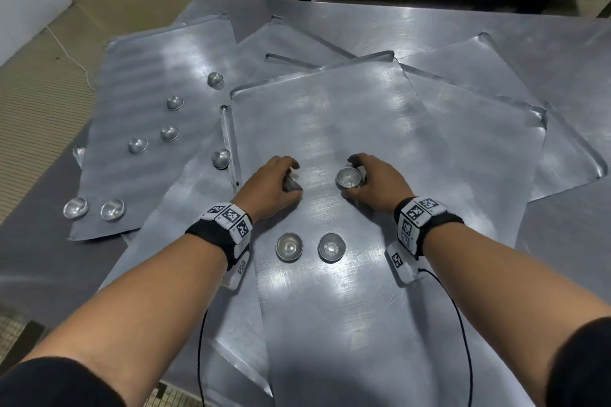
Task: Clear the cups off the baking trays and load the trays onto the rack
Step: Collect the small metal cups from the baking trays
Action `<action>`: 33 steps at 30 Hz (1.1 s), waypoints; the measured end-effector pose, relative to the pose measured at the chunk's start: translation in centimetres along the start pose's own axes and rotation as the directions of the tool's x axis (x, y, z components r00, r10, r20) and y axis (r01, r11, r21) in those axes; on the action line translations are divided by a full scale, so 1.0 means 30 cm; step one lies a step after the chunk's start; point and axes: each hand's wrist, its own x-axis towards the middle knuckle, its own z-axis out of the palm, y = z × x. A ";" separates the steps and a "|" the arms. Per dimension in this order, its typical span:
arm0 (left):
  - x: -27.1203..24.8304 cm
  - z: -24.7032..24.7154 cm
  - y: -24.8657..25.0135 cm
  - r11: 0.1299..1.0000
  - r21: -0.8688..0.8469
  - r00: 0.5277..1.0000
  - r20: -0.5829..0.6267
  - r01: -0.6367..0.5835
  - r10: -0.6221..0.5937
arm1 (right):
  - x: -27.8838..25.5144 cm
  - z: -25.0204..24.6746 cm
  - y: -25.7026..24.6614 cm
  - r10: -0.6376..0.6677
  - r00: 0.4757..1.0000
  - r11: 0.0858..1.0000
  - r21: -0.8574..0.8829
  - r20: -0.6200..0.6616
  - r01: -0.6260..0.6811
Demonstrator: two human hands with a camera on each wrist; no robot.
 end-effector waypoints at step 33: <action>-0.107 -0.028 0.036 0.997 0.047 0.995 0.076 -0.061 0.057 | -0.410 0.077 -0.140 0.127 0.990 0.981 0.154 -0.057 -0.117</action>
